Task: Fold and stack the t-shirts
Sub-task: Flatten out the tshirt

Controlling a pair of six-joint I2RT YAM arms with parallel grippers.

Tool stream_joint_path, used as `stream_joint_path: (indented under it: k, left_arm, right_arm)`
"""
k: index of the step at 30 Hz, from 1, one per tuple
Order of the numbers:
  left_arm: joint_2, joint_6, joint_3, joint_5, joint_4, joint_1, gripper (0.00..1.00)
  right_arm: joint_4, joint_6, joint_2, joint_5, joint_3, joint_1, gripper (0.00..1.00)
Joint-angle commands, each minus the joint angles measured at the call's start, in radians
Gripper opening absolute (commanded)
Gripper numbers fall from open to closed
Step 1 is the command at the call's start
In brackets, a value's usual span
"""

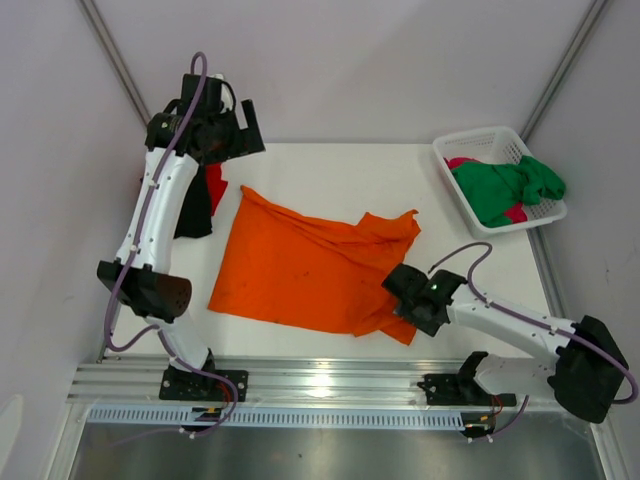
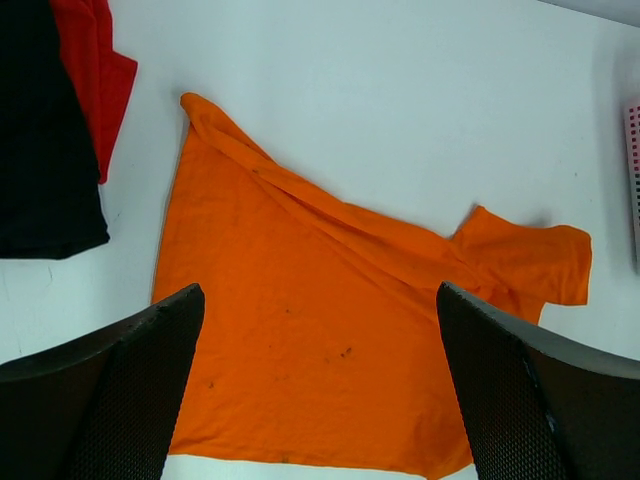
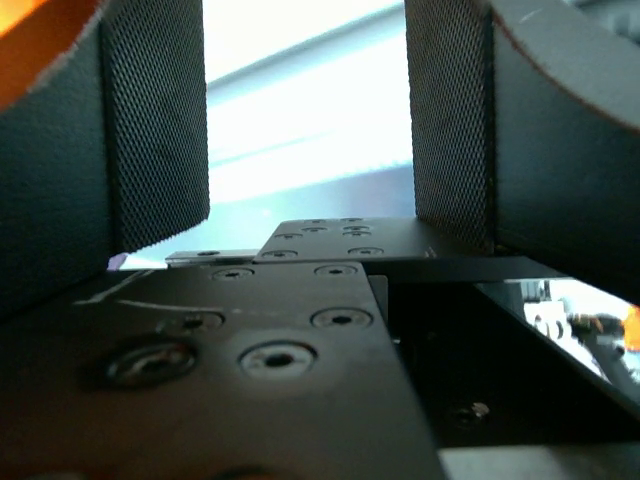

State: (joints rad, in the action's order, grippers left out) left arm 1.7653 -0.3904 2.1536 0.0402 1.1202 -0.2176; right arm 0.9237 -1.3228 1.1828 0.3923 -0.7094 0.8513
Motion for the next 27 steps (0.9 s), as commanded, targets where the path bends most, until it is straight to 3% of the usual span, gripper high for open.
stream_joint_path:
  k: [1,6,11,15,22,27]
  left_arm:
    - [-0.007,0.012,0.057,-0.025,-0.003,0.011,0.99]
    - [-0.007,0.004,0.054,-0.071,-0.031,0.018,1.00]
    - [0.010,-0.004,0.058,-0.095,-0.043,0.021,0.99]
    - [0.022,-0.008,0.084,-0.115,-0.037,0.026,1.00]
    - [0.022,-0.013,0.100,-0.128,-0.033,0.041,1.00]
    - [-0.007,-0.015,0.055,-0.129,-0.045,0.057,0.99]
  right_arm:
    - [0.252,-0.098,-0.034,0.028,-0.090,0.035,0.60]
    - [0.328,-0.203,-0.156,0.134,-0.153,0.132,0.60]
    - [0.132,-0.095,-0.187,0.241,-0.136,0.121,0.63]
    - [-0.047,0.036,-0.053,0.165,-0.128,0.045,0.63]
    - [-0.106,0.160,0.176,0.079,-0.239,0.011,0.63]
    - [-0.128,0.172,0.215,0.023,-0.246,0.006,0.63]
